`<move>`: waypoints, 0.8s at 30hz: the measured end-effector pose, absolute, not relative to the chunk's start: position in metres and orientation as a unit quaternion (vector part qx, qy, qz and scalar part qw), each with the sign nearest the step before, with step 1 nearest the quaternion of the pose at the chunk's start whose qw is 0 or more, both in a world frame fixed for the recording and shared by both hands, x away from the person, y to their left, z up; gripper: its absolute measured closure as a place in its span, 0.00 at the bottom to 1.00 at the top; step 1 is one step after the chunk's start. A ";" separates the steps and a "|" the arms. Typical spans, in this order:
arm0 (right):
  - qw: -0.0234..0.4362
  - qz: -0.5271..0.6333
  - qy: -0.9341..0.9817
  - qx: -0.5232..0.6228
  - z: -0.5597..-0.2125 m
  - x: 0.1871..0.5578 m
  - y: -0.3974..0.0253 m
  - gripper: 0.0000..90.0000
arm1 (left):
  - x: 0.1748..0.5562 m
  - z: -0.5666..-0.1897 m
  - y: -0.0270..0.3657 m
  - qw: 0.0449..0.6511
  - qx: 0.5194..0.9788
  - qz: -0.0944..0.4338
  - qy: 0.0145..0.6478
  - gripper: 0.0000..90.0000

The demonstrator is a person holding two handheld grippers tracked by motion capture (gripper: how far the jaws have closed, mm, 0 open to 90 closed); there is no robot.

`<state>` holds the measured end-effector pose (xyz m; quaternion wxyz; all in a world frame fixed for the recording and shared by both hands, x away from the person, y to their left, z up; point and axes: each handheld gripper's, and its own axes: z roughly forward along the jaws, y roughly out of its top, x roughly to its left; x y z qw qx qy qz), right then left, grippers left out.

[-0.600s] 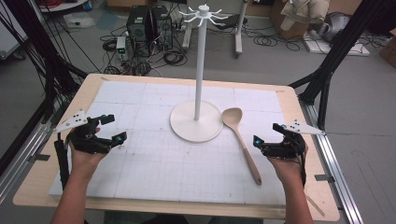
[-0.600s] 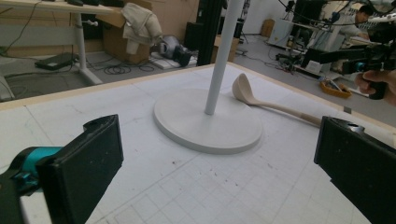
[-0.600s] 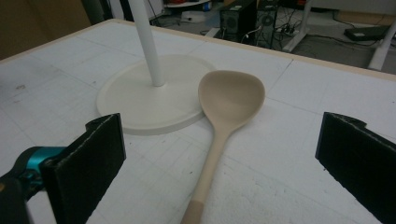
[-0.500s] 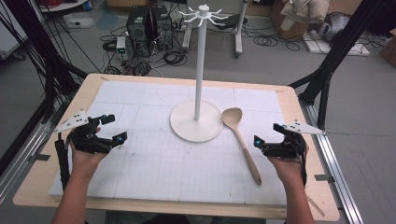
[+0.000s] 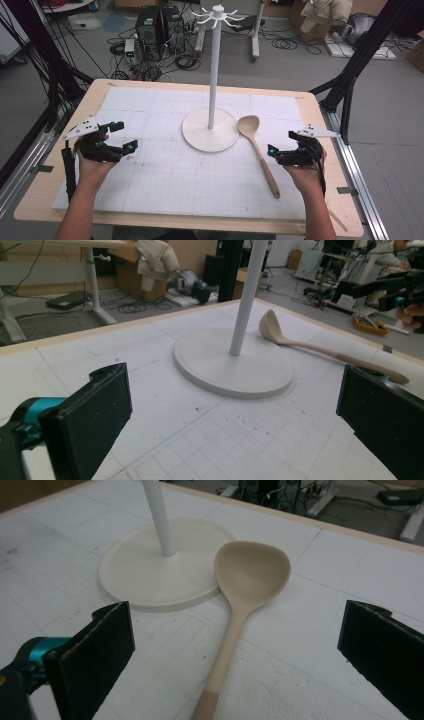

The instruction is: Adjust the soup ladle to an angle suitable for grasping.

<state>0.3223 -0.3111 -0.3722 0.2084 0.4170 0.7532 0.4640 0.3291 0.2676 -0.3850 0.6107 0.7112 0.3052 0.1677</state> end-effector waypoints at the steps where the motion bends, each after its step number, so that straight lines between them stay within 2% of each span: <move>1: 0.208 0.458 0.758 0.415 -0.371 0.324 -0.308 0.00 | 0.328 -0.384 0.267 0.611 0.711 0.169 0.303 0.02; 8: 0.186 0.388 0.805 0.409 -0.378 0.339 -0.283 0.00 | 0.325 -0.383 0.264 0.613 0.713 0.172 0.294 0.02; 14: 0.146 0.315 0.833 0.430 -0.396 0.354 -0.269 0.03 | 0.325 -0.384 0.265 0.613 0.713 0.172 0.294 0.02; 19: 0.132 0.247 0.848 0.451 -0.412 0.362 -0.264 0.06 | 0.324 -0.387 0.262 0.616 0.711 0.168 0.294 0.02; 23: 0.119 0.217 0.857 0.452 -0.418 0.363 -0.262 0.20 | 0.325 -0.388 0.262 0.615 0.713 0.169 0.293 0.02; 24: 0.117 0.215 0.859 0.449 -0.418 0.363 -0.261 0.28 | 0.325 -0.388 0.262 0.616 0.711 0.168 0.293 0.02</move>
